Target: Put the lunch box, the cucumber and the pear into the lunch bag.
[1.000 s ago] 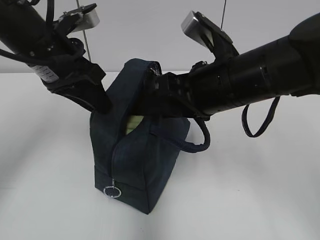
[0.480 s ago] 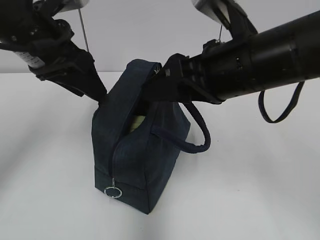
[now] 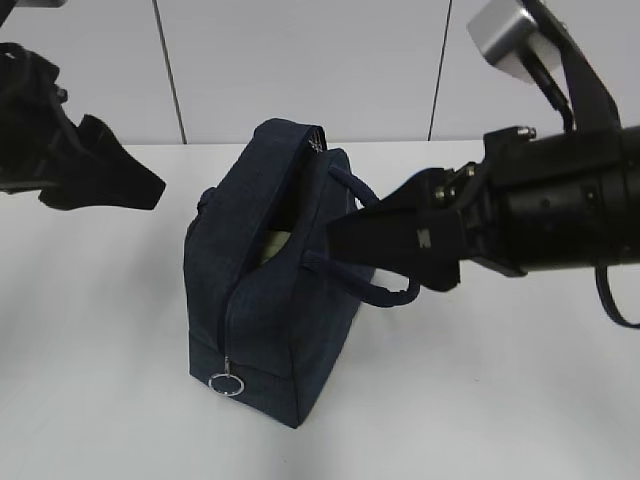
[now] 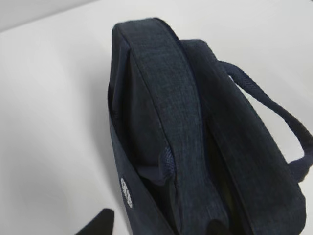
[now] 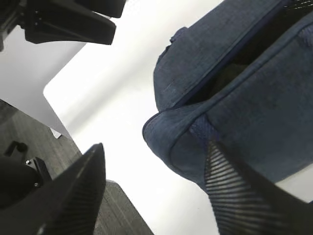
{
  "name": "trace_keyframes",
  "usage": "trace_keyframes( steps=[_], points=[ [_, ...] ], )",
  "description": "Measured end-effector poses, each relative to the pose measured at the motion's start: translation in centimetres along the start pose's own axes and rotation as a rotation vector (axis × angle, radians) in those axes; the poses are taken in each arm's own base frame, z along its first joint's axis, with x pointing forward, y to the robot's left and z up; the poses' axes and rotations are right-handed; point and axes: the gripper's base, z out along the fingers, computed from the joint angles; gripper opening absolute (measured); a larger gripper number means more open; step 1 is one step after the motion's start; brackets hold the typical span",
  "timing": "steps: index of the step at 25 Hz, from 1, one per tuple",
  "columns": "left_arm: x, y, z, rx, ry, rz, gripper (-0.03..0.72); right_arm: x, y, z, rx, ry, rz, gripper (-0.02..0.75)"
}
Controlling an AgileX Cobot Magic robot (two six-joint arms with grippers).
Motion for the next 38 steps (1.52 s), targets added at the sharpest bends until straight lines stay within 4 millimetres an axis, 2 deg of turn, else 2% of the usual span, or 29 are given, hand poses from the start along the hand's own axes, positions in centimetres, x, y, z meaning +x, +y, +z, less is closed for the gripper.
trace_keyframes(
  steps=[5, 10, 16, 19, 22, 26, 30, 34, 38],
  points=[
    [2.7, -0.7, -0.1, 0.003, -0.076, 0.021, 0.347, 2.3, 0.2, 0.1, -0.073, -0.051, -0.074, 0.489],
    [4.7, -0.9, 0.7, 0.021, -0.035, 0.014, 0.344, 4.1, 0.1, 0.3, -0.081, 0.017, -0.147, 0.420],
    [4.9, -1.0, 0.6, 0.020, -0.043, 0.015, 0.342, 6.5, -0.5, 0.2, -0.044, 0.196, -0.166, 0.384],
    [4.8, -1.1, 0.3, 0.018, -0.054, 0.016, 0.342, 7.4, -1.4, 0.0, 0.053, 0.288, -0.109, 0.316],
    [4.8, -1.1, 0.3, 0.020, -0.058, 0.012, 0.342, 7.6, -2.2, -0.1, 0.150, 0.315, -0.025, 0.282],
    [4.8, -1.1, 0.3, 0.022, -0.061, 0.008, 0.342, 7.5, -3.0, -0.2, 0.258, 0.293, 0.051, 0.273],
    [4.8, -1.2, 0.3, 0.026, -0.057, 0.009, 0.342, 6.4, -3.5, -0.9, 0.344, 0.161, 0.005, 0.272],
    [4.8, -1.2, 0.3, 0.030, -0.051, 0.009, 0.342, 4.8, -3.1, -2.7, 0.419, -0.038, -0.025, 0.271],
    [4.8, -1.2, 0.3, 0.030, -0.051, 0.009, 0.342, 5.7, -3.2, -3.6, 0.460, -0.083, -0.056, 0.271]
  ],
)
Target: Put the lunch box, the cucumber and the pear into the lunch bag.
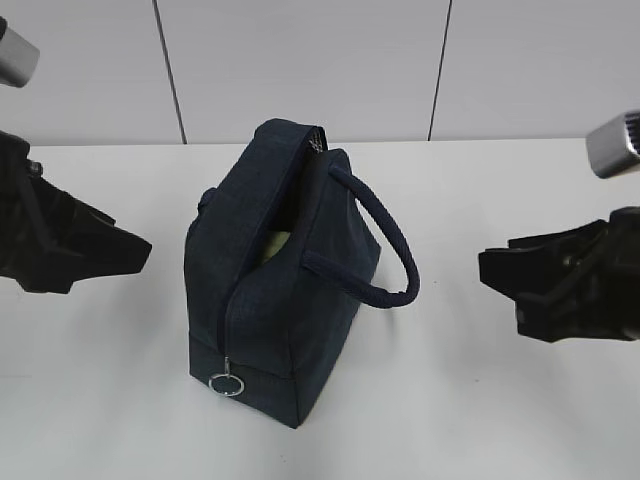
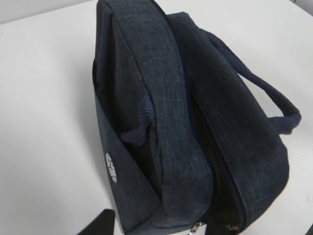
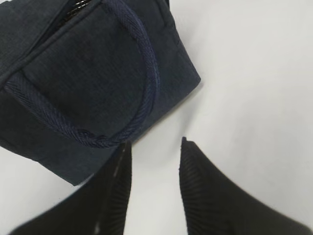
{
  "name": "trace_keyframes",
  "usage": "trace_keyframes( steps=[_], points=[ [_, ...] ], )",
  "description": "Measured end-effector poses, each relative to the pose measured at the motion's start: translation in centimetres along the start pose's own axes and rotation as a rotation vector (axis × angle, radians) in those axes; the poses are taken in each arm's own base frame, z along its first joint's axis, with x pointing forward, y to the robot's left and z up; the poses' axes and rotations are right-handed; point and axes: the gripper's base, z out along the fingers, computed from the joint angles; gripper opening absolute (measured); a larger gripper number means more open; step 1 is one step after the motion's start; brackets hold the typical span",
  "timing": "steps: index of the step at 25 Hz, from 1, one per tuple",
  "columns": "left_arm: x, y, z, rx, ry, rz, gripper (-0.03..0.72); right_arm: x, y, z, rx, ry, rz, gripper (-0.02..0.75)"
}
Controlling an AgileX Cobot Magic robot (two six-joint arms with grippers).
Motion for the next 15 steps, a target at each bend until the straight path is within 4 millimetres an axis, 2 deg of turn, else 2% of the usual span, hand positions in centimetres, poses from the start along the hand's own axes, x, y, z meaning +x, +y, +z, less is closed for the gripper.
trace_keyframes(
  steps=[4, 8, 15],
  points=[
    [0.0, 0.0, 0.0, 0.000, -0.001, 0.000, 0.342, 1.3, -0.2, -0.3, 0.039, -0.022, 0.008, 0.271],
    [0.0, 0.0, -0.1, -0.001, -0.003, 0.001, 0.342, 1.6, 0.4, -0.3, 0.044, -0.061, -0.052, 0.270],
    [-0.1, -0.2, -0.4, -0.001, -0.013, 0.006, 0.342, 1.4, 3.5, -0.5, -0.100, -0.162, -0.142, 0.270]
  ],
)
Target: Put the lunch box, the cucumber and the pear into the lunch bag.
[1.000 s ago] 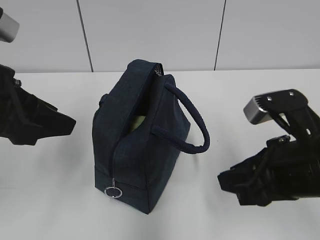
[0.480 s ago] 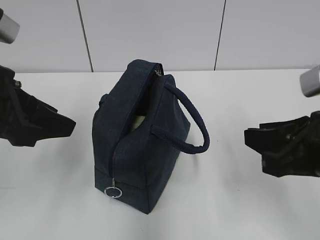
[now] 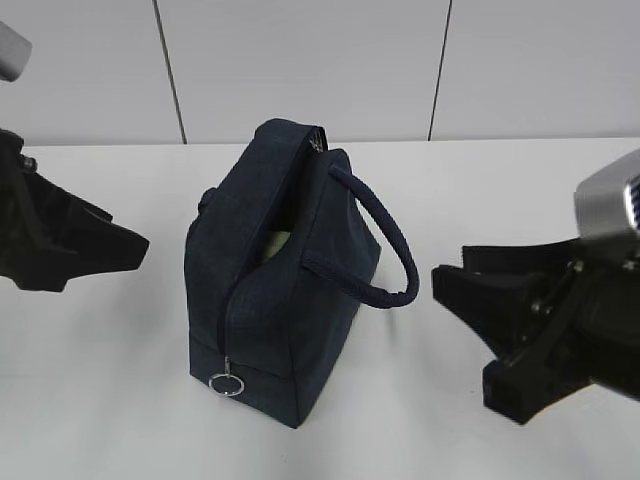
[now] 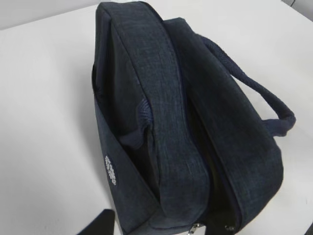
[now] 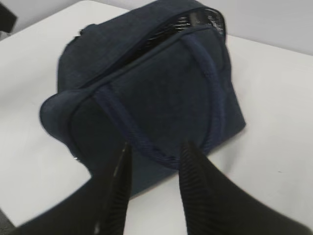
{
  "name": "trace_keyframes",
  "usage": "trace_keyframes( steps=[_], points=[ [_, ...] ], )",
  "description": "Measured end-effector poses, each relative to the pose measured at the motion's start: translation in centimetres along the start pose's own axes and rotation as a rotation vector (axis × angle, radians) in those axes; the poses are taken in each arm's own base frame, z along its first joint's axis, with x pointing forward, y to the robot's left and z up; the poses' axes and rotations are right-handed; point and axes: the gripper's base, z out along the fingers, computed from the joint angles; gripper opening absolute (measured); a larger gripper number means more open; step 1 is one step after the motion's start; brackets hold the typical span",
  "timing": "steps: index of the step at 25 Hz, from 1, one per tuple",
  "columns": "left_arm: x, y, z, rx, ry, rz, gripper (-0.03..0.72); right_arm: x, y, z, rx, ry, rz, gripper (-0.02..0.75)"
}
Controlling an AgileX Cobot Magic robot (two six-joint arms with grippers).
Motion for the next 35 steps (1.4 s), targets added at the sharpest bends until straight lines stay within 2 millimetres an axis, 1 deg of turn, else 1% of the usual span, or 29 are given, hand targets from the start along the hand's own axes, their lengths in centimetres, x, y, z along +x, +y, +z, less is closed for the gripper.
trace_keyframes(
  steps=[3, 6, 8, 11, 16, 18, 19, 26, 28, 30, 32, 33, 35],
  points=[
    [0.0, 0.0, 0.0, 0.002, 0.002, 0.000, 0.342, 1.4, 0.9, 0.5, -0.066, 0.012, -0.007, 0.270],
    [0.0, -0.1, -0.1, 0.004, 0.003, 0.001, 0.342, 3.7, 1.3, 1.2, -0.123, 0.060, 0.001, 0.270],
    [0.0, -0.1, -0.1, 0.002, 0.004, 0.006, 0.342, 4.9, 1.9, 1.8, -0.192, 0.083, -0.049, 0.270],
    [0.1, 0.0, -0.2, -0.003, 0.005, 0.015, 0.342, 6.4, 3.1, 3.5, -0.319, 0.099, -0.112, 0.268],
    [0.1, -0.1, -0.3, -0.005, 0.007, 0.023, 0.342, 8.4, 4.2, 7.1, -0.417, 0.158, -0.125, 0.267],
    [0.1, -0.1, -0.3, -0.003, 0.011, 0.024, 0.342, 8.6, 4.7, 8.2, -0.462, 0.136, -0.124, 0.267],
    [0.2, -0.1, -0.3, -0.001, 0.014, 0.024, 0.342, 8.6, 4.8, 8.4, -0.471, 0.127, -0.124, 0.267],
    [0.2, -0.1, -0.3, 0.002, 0.019, 0.024, 0.342, 7.2, 5.4, 11.0, -0.494, 0.084, -0.163, 0.269],
    [0.2, -0.1, -0.3, 0.002, 0.019, 0.024, 0.342, 7.0, 5.5, 11.6, -0.502, 0.082, -0.178, 0.287],
    [0.2, -0.1, -0.3, 0.003, 0.019, 0.024, 0.342, 7.0, 5.6, 12.3, -0.502, 0.094, -0.192, 0.330],
    [0.2, -0.1, -0.3, 0.003, 0.019, 0.024, 0.342, 7.1, 5.5, 12.9, -0.493, 0.117, -0.201, 0.391],
    [0.2, -0.1, -0.3, 0.003, 0.019, 0.024, 0.342, 7.4, 5.5, 13.3, -0.486, 0.137, -0.207, 0.436],
    [0.2, -0.2, -0.3, 0.003, 0.020, 0.024, 0.342, 7.7, 5.4, 13.7, -0.479, 0.159, -0.211, 0.478]
  ],
)
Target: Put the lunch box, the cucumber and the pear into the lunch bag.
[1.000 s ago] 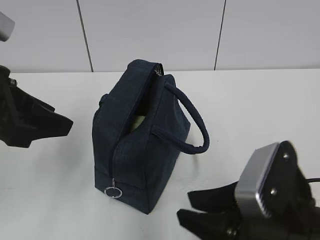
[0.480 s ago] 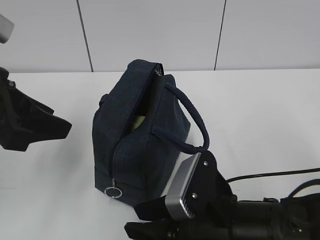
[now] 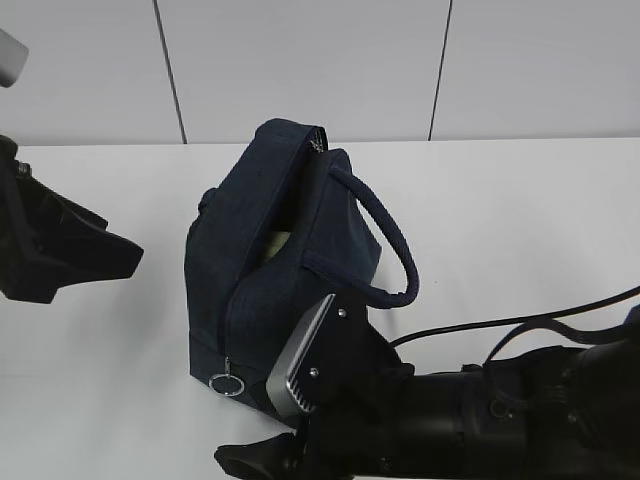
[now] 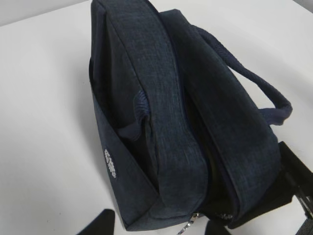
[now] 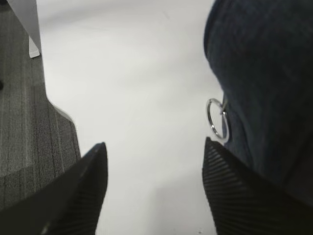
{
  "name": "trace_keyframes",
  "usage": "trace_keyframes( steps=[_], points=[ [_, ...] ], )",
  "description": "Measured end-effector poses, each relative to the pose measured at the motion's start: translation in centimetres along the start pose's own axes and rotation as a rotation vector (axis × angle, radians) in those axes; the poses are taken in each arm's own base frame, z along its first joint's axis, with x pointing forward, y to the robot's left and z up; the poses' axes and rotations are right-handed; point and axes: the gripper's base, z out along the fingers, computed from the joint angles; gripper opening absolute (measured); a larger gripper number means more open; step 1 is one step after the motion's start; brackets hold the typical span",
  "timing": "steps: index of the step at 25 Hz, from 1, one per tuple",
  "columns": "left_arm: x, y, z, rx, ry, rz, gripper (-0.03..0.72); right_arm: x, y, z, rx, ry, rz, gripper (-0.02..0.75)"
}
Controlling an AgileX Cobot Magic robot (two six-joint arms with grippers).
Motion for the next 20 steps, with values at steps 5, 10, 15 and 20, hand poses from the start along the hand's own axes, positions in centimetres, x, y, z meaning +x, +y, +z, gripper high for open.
trace_keyframes(
  steps=[5, 10, 15, 20],
  points=[
    [0.0, 0.0, 0.0, 0.000, 0.000, 0.000, 0.342, 0.0, -0.4, 0.8, 0.007, 0.019, -0.004, 0.510],
    [-0.1, 0.1, 0.0, -0.008, -0.012, 0.047, 0.342, -0.2, -0.8, 1.1, 0.029, 0.056, -0.013, 0.515],
    [0.4, 0.5, 0.6, -0.052, -0.063, 0.069, 0.342, -0.1, -0.8, 1.1, 0.030, 0.059, -0.013, 0.516],
    [3.6, 0.1, 2.4, -0.007, -0.054, 0.094, 0.342, -0.1, -0.9, 1.1, 0.040, 0.063, -0.005, 0.516]
  ],
)
